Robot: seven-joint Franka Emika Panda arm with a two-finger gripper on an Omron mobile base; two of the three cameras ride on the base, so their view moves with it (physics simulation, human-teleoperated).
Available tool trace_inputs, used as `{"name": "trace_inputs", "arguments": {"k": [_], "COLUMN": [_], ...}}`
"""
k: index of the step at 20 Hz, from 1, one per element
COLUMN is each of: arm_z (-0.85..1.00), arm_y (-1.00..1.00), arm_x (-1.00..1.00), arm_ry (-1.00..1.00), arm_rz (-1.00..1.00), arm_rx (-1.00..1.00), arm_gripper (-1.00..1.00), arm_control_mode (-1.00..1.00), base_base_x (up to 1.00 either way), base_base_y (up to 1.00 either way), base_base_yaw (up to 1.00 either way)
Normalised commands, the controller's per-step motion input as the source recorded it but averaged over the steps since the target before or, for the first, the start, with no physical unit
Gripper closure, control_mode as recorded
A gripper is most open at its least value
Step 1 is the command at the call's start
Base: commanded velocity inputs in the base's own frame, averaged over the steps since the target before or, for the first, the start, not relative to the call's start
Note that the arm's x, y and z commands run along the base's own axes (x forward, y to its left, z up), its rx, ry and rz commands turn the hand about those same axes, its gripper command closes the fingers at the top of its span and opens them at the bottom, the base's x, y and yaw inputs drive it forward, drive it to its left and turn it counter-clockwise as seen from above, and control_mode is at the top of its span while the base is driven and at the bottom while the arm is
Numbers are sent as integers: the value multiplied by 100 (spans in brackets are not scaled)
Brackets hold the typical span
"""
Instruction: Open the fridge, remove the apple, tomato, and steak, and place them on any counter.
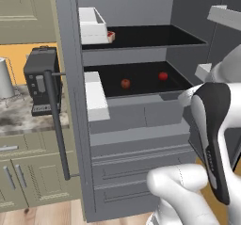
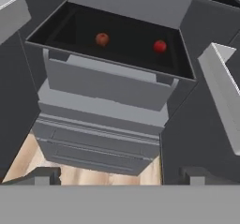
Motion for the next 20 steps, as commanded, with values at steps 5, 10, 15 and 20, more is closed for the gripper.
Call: {"name": "trace_inputs", "arguments": {"k": [5, 10, 15, 20], "arm_z": [0, 0, 0, 0], "arm_y": [2, 0, 0, 0], "arm_x": [16, 15, 0, 0], "arm_ry": [-2, 0, 0, 0], "arm_rz": [6, 2, 0, 0], "arm_rx": [3, 1, 0, 0], "arm_gripper": [-100, -100, -100, -100], "arm_control_mode": [-100, 100, 100, 100], "base_base_x": [0, 67, 88, 5], "base_base_y": [0, 0, 0, 0], "base_base_yaw": [0, 2, 1, 0]}}
